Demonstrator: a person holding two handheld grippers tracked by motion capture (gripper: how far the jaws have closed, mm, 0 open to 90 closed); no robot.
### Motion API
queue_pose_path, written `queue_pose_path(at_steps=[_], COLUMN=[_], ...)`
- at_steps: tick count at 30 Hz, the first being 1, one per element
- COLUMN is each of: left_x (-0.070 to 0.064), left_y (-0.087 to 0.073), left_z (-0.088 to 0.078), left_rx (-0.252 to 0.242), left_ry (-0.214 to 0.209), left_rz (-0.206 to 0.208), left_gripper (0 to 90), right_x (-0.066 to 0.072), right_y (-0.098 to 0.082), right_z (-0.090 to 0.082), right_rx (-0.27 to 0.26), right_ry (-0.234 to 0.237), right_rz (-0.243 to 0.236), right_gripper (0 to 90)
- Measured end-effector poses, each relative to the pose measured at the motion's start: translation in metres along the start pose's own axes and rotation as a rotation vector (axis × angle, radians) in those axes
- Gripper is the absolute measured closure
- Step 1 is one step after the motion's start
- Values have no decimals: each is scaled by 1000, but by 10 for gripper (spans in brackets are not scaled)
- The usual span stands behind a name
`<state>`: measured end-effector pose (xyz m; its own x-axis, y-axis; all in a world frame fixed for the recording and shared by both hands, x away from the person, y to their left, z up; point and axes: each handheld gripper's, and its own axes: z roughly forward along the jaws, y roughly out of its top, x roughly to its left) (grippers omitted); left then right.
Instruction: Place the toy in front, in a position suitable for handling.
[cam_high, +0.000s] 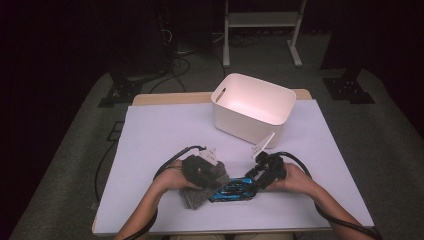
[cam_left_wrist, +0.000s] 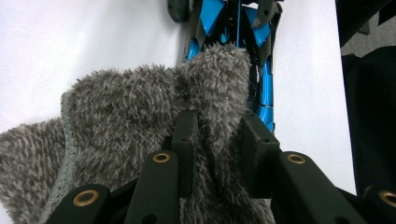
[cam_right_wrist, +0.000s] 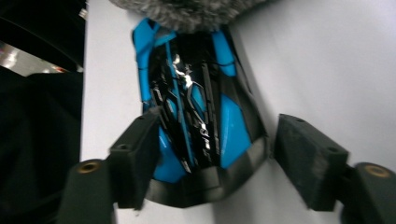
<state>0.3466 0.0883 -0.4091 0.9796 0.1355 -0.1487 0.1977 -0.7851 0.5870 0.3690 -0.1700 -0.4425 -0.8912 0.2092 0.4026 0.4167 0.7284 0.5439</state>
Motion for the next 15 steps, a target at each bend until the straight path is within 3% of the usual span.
queue_pose_path(at_steps=[5, 15], left_x=[2, 8], left_y=[1, 12], left_z=[-4, -10], left_rx=[-17, -15], left_ry=[5, 7], left_rz=[-13, -51], left_gripper=[688, 646], right_x=[2, 19], right_y=[-1, -10], right_z=[1, -1], right_rx=[-15, -82], right_ry=[-4, -101], right_rz=[0, -83], right_gripper=[335, 353])
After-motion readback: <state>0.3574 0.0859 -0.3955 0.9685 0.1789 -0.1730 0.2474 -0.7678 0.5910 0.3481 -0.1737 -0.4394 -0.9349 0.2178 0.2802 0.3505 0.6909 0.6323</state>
